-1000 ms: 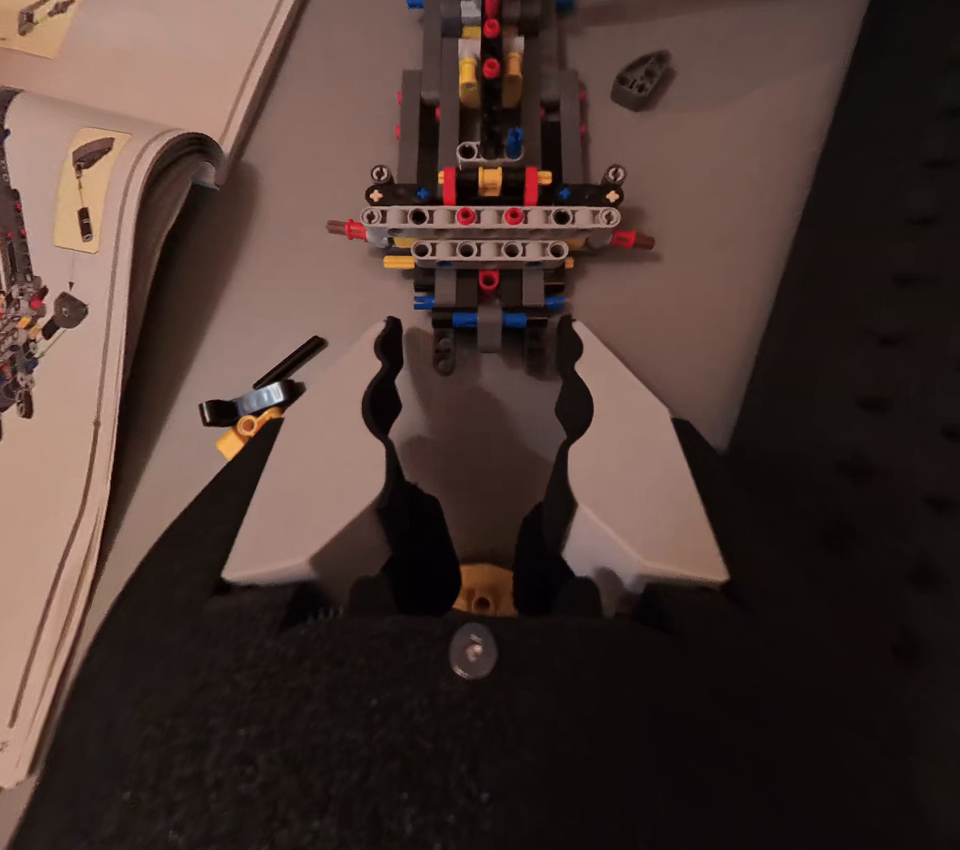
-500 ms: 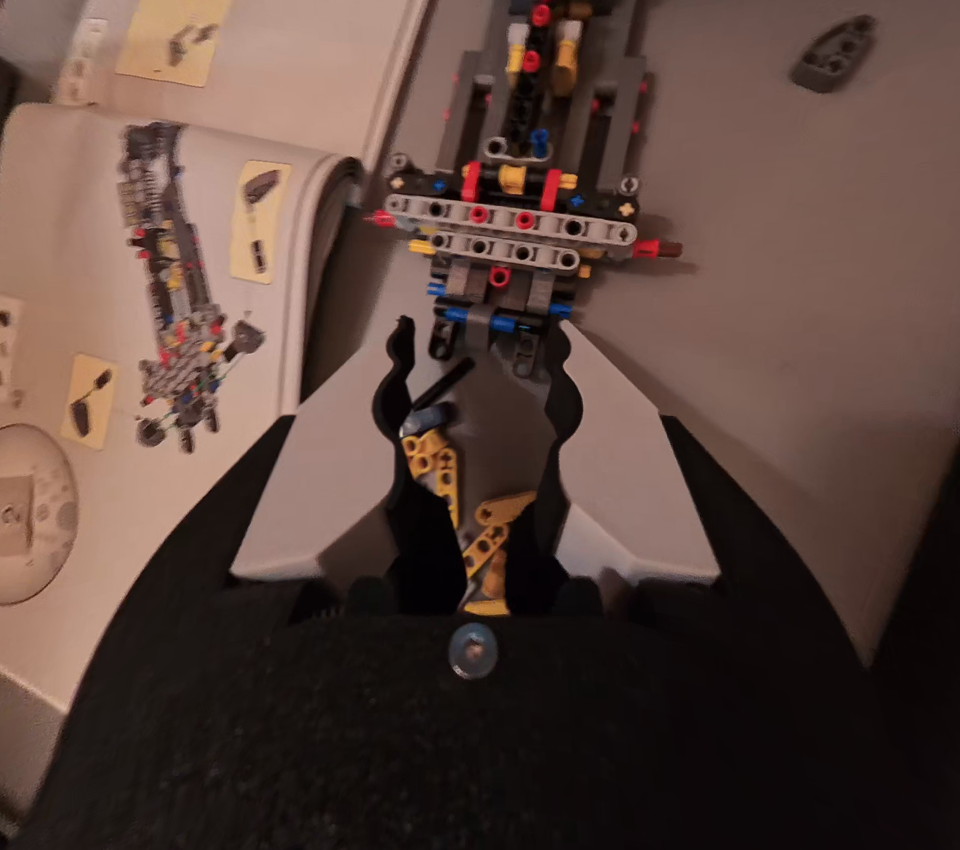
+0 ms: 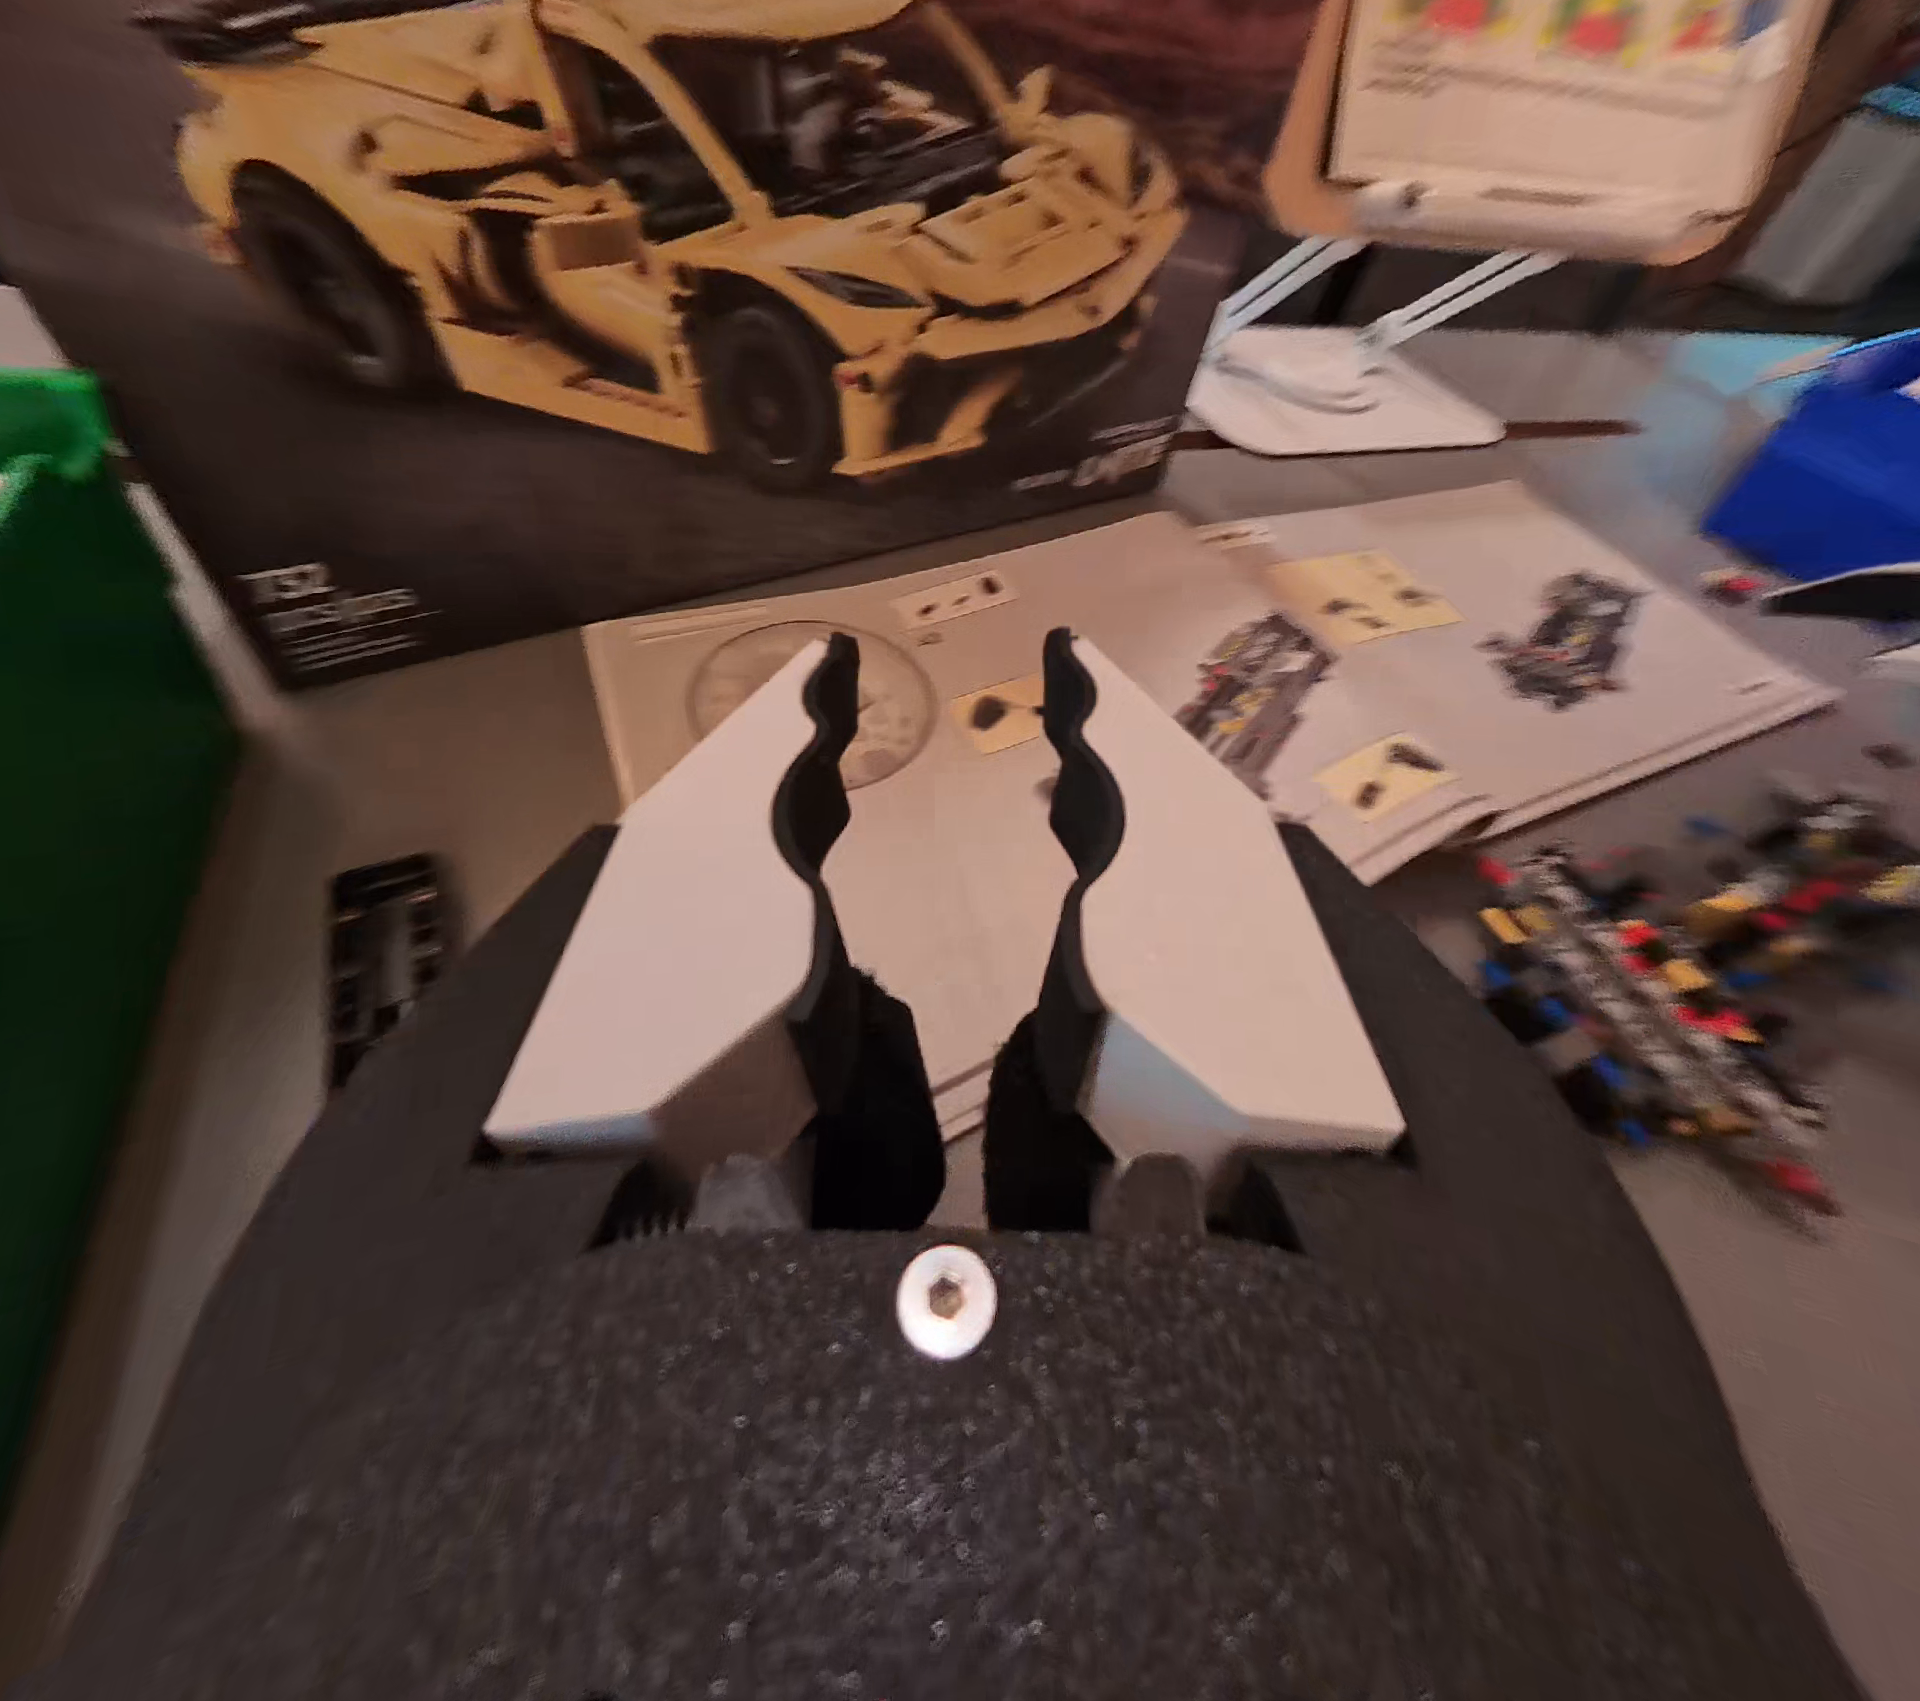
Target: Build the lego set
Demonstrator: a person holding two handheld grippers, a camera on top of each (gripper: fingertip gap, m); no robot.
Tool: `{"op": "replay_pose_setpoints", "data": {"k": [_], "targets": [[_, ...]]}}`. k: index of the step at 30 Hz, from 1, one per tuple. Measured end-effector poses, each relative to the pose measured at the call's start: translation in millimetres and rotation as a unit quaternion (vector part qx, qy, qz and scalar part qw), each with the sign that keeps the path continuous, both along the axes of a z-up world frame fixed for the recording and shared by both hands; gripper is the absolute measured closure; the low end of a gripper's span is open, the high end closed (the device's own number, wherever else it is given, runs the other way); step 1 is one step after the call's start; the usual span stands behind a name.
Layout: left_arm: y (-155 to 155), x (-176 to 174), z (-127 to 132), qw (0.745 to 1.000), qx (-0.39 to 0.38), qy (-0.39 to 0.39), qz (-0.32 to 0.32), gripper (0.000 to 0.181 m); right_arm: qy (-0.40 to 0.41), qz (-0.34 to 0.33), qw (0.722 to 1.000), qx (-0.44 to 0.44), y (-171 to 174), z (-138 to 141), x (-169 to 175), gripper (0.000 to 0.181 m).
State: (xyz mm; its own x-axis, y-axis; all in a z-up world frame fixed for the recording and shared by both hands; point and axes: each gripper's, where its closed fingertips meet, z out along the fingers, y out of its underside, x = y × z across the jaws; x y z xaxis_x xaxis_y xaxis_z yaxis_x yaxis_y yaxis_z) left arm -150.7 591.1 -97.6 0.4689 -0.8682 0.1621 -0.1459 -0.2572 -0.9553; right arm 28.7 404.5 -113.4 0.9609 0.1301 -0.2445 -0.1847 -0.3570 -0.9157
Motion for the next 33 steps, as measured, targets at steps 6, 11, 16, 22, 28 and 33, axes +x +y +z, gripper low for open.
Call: {"op": "replay_pose_setpoints", "data": {"k": [6, 11, 16, 22, 28, 33], "targets": [[8.6, -4.3, -27.0, 0.993, 0.056, 0.096, 0.044, 0.148, -0.034, -0.024, 0.999, 0.022, -9.7, 10.7, 3.0, 0.144], [3.7, -3.1, -36.9, 0.996, 0.005, 0.084, 0.035, 0.145, -0.025, -0.045, 0.997, 0.060, -31.5, 9.8, 5.2, 0.154], [10.1, -10.6, -37.7, 0.994, 0.015, 0.094, 0.059, 0.148, -0.025, -0.046, 0.997, 0.061, -31.9, 12.2, 2.3, 0.154], [15.3, -11.9, -19.4, 0.994, 0.051, 0.072, 0.069, 0.151, 0.004, 0.021, 0.999, 0.040, -25.4, 10.2, -33.6, 0.147], [-11.8, 9.7, -22.0, 0.997, 0.038, 0.062, -0.008, 0.152, -0.044, 0.095, 0.994, 0.018, -26.3, 3.3, -82.7, 0.148], [-64.0, 10.6, -36.4, 0.981, 0.028, 0.126, -0.148, 0.151, -0.034, 0.145, 0.989, -0.011, -26.8, -6.2, -110.6, 0.149]]}}
